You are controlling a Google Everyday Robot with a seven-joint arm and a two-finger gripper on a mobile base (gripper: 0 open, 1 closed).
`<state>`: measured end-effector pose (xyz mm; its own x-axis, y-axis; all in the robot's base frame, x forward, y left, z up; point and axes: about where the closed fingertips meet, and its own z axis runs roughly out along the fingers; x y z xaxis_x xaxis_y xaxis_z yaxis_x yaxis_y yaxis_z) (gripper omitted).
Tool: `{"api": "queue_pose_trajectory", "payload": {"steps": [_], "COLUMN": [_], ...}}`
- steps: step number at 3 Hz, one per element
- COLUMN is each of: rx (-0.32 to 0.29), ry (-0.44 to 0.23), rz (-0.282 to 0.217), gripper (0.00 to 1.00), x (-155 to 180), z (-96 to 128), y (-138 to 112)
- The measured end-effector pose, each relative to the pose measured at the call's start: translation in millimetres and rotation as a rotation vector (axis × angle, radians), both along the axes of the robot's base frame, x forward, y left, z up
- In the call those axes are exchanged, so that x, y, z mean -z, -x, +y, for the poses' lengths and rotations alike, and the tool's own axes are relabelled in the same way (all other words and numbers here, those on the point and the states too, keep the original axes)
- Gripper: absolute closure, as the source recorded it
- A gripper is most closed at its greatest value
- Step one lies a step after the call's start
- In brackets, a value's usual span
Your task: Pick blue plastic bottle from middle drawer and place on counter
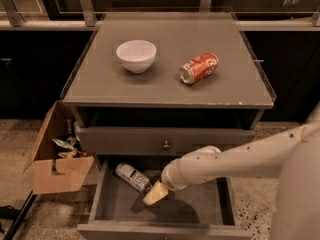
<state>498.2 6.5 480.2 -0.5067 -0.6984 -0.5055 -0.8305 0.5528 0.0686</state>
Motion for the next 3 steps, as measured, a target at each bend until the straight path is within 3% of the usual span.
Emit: {"api": "queue_pose_trajectory", "payload": {"steps": [1, 2, 3], "rx": [-0.040, 0.022, 0.117], "ry": [0.033, 0.020, 0.037], "rz": [0.017, -0.015, -0.015], "gripper": [0.00, 0.00, 0.00], "x": [6, 4, 21], "z": [18, 7, -13], "y": [-3, 0, 7]}}
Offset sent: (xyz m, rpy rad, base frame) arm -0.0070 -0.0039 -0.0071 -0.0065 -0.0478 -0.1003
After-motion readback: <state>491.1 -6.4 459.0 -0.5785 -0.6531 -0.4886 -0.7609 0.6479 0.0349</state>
